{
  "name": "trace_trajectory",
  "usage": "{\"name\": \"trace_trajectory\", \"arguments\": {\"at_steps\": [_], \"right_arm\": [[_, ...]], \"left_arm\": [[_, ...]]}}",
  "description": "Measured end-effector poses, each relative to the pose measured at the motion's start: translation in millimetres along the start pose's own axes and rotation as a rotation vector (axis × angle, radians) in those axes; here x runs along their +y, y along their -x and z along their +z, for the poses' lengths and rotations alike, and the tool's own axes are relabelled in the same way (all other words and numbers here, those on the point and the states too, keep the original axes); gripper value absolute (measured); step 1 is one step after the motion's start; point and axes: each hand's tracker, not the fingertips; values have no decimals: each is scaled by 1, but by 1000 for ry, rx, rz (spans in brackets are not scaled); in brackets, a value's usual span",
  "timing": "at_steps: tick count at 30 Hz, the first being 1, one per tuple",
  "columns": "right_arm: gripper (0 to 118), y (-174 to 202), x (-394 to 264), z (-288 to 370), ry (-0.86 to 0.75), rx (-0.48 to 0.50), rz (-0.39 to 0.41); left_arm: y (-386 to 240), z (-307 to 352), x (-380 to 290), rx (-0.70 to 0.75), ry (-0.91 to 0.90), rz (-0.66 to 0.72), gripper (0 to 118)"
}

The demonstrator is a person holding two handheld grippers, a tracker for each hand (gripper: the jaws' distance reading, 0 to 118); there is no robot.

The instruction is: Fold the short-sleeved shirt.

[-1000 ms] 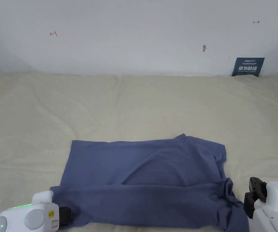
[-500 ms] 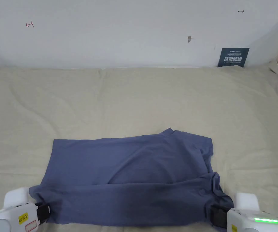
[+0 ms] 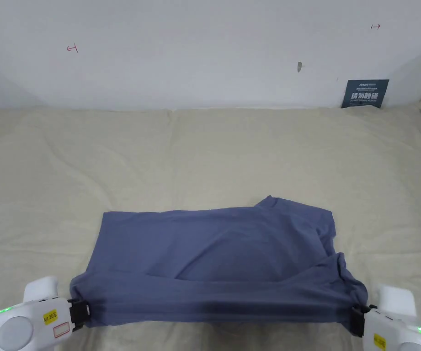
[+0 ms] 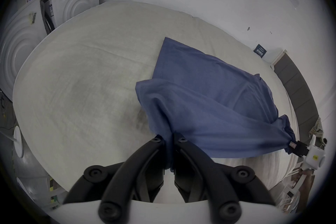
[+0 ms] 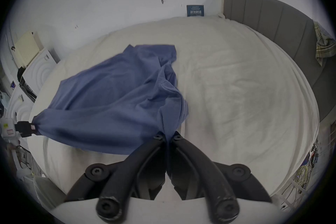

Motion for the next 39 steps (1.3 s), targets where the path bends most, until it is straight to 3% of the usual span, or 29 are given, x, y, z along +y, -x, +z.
{"name": "trace_trajectory", "arguments": {"at_steps": [5,13,18,19,20,22,23,29,34,39], "right_arm": [[2,-10,-21,23,35,48,-17],[2,-19,-85,7,191,25,-34],[4,-14,-87,11,181,6,-43],[10,-12,-83,16,175,6,-43],[23,-10,-78,22,168,0,-42],[70,-6,-64,39,106,-6,-24],[85,-4,-54,50,54,9,-20],[88,24,11,122,-313,81,37],[88,60,38,171,-612,101,100],[85,86,36,189,-756,40,178]], "left_arm": [[14,18,-28,14,38,3,8],[37,12,-91,68,145,17,8],[30,5,-88,107,170,25,9],[28,7,-86,112,176,12,18],[26,10,-84,114,175,1,39],[21,21,-79,131,168,-1,86],[17,32,-74,98,123,7,88],[-27,106,-39,-55,-187,-8,88],[-77,151,-20,-1,-445,-141,88],[-105,172,-23,12,-672,-210,80]]}}
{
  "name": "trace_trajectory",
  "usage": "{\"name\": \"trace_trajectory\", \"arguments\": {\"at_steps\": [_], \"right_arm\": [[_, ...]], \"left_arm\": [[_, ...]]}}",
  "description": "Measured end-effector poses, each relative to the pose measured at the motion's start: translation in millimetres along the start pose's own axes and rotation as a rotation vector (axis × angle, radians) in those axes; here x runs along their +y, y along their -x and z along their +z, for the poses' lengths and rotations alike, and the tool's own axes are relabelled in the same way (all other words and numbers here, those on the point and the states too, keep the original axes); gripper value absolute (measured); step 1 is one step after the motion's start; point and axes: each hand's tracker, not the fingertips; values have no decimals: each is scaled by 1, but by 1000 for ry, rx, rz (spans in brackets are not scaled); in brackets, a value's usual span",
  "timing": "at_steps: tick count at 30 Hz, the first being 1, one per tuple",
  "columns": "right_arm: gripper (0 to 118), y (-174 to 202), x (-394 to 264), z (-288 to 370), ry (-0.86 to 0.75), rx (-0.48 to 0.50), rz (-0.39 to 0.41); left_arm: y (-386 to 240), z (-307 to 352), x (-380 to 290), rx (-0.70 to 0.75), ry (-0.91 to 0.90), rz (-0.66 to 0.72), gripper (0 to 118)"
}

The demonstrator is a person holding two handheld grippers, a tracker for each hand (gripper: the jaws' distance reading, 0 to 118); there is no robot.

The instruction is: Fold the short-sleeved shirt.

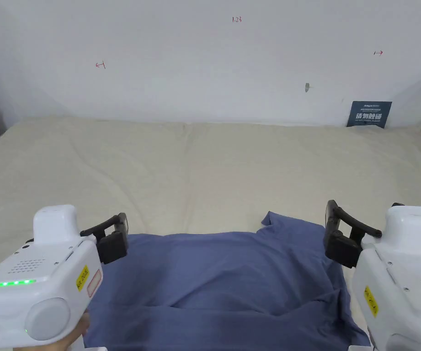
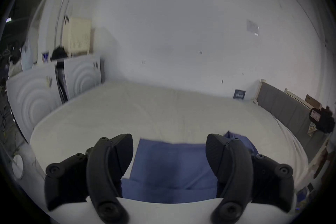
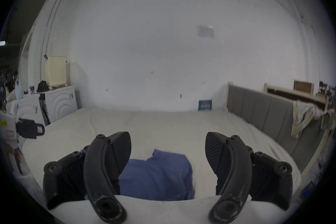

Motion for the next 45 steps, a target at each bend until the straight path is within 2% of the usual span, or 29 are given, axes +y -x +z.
{"name": "trace_trajectory", "arguments": {"at_steps": [1,2,3,4,5,7,14,21,25,26,27,28,31,32,33,38,39,41,42,43,44,45], "right_arm": [[84,5,0,0,2,-15,15],[73,7,0,0,7,-20,28],[53,9,0,0,7,-25,36],[8,11,-2,0,-1,-46,36],[0,7,-1,-2,-25,-76,30],[0,2,3,-3,23,-17,16],[0,5,-7,-26,57,-29,14],[0,9,-26,-74,131,-15,22],[0,12,-35,-105,168,-16,28],[0,13,-37,-113,176,-18,32],[0,14,-40,-122,186,-20,37],[0,16,-43,-131,194,-25,40],[0,15,-52,-155,222,-34,45],[0,15,-55,-162,231,-36,47],[0,13,-60,-170,241,-40,50],[0,5,-76,-205,294,-51,59],[0,3,-79,-211,302,-56,55],[0,-5,-85,-222,328,-70,34],[3,-8,-87,-227,341,-80,26],[9,-13,-90,-234,361,-84,7],[16,-17,-92,-240,385,-80,-4],[27,-25,-96,-247,413,-76,-20]], "left_arm": [[-5,3,0,-8,-23,-14,78],[-7,4,0,-20,-35,-24,67],[-9,4,0,-37,-43,-35,49],[-11,4,0,-45,-42,-34,19],[-13,5,-1,-54,-44,-35,3],[-12,5,-2,-100,-58,-29,2],[1,-35,-4,-123,96,18,2],[29,-128,-3,-85,349,-7,2],[52,-203,-5,-86,504,36,5],[56,-221,-6,-83,553,41,12],[59,-241,-8,-81,620,37,25],[63,-259,-12,-69,646,37,59],[77,-308,-28,-14,735,60,83],[80,-321,-33,13,760,47,100],[84,-334,-39,26,773,29,103],[92,-381,-71,76,848,3,102],[93,-387,-80,68,861,3,98],[86,-392,-96,50,895,-22,68],[81,-390,-102,79,896,-79,67],[75,-380,-99,78,813,-109,65],[72,-378,-99,82,811,-123,57],[70,-374,-98,50,789,-123,43]]}}
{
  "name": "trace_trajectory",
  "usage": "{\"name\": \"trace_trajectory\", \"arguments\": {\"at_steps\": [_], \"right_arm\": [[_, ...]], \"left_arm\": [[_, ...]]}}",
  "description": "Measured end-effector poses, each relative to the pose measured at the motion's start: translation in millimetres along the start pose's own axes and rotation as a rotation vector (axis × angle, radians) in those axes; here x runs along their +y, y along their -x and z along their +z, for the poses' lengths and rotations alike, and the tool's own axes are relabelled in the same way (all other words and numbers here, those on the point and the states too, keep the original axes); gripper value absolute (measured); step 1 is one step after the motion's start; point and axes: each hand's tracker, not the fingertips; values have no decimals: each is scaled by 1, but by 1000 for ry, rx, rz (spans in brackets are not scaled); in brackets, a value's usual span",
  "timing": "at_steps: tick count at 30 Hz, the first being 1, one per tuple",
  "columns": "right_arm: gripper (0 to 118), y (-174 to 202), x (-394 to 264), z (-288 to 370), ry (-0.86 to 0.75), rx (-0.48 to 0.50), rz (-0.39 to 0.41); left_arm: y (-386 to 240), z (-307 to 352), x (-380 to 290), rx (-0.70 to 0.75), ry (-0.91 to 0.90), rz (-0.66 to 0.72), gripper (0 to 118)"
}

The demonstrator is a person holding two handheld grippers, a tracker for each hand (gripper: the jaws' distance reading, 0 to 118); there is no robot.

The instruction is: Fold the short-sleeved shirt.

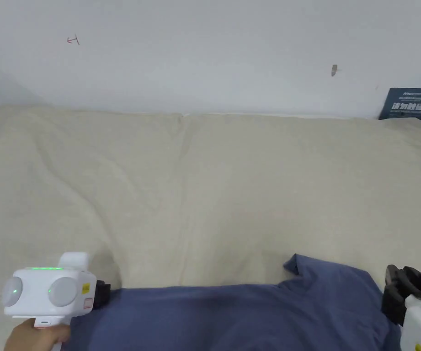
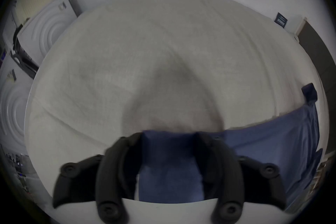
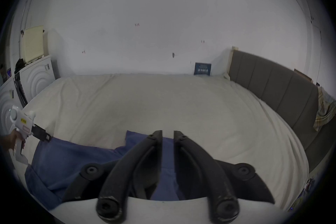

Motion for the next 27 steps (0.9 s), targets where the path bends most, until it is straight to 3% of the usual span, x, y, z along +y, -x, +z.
{"name": "trace_trajectory", "arguments": {"at_steps": [1,2,3,6,12,16,18,19,20,24,27], "right_arm": [[53,-4,0,-10,26,-1,-19],[73,-9,1,-22,60,6,-36],[86,-14,2,-37,104,13,-57],[91,-28,-2,-78,217,15,-90],[90,-30,-20,-158,453,-23,-1],[80,-14,-35,-174,530,-7,125],[51,-11,-34,-165,510,62,76],[18,-9,-31,-158,500,54,48],[1,-6,-32,-153,509,42,63],[1,-10,-24,-115,437,43,61],[1,-25,-8,-67,361,103,2]], "left_arm": [[-1,2,-1,-12,-14,0,13],[-4,5,-3,-52,-16,9,4],[-5,6,-4,-46,-8,18,4],[-4,24,-6,-93,-59,59,3],[-4,78,-12,-172,-138,70,3],[-4,94,-15,-180,-150,77,3],[3,91,-16,-183,-152,88,3],[3,94,-18,-182,-150,91,3],[4,96,-20,-181,-151,94,3],[8,113,-32,-174,-157,110,3],[17,122,-40,-167,-168,122,3]]}}
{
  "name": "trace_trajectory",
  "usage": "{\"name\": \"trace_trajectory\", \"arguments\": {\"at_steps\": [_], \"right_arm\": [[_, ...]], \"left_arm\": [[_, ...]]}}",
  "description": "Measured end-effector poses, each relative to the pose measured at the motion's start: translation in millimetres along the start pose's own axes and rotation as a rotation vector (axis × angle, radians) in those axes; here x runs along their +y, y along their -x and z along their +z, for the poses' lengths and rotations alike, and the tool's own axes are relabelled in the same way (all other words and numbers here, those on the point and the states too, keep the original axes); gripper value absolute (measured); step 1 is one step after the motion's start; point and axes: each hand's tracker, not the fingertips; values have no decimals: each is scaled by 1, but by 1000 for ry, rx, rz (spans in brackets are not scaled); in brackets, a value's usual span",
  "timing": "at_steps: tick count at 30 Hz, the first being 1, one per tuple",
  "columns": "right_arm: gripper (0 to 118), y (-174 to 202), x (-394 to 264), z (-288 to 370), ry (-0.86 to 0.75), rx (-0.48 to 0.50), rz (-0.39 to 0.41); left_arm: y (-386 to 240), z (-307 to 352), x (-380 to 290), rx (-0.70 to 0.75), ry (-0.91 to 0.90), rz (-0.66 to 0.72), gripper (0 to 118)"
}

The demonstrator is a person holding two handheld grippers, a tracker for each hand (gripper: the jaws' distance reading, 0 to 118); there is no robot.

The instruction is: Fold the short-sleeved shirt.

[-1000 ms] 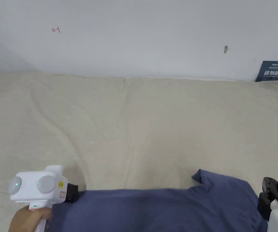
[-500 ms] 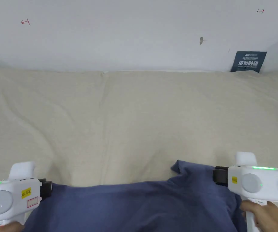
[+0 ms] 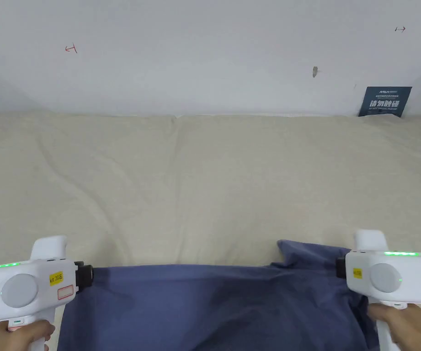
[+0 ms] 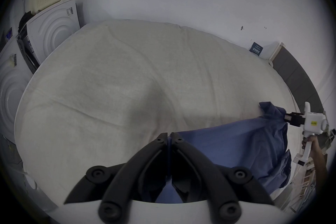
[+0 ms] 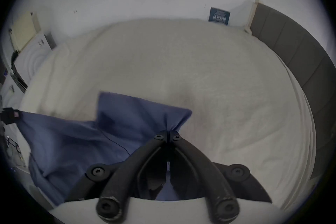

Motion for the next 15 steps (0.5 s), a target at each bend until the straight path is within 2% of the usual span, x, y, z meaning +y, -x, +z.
{"name": "trace_trajectory", "arguments": {"at_steps": [8,15], "right_arm": [[1,-16,-37,150,-172,121,-16],[1,-24,-104,206,-188,159,-18]], "left_arm": [[8,66,-29,20,-48,16,3],[23,105,-83,28,-32,27,3]]}}
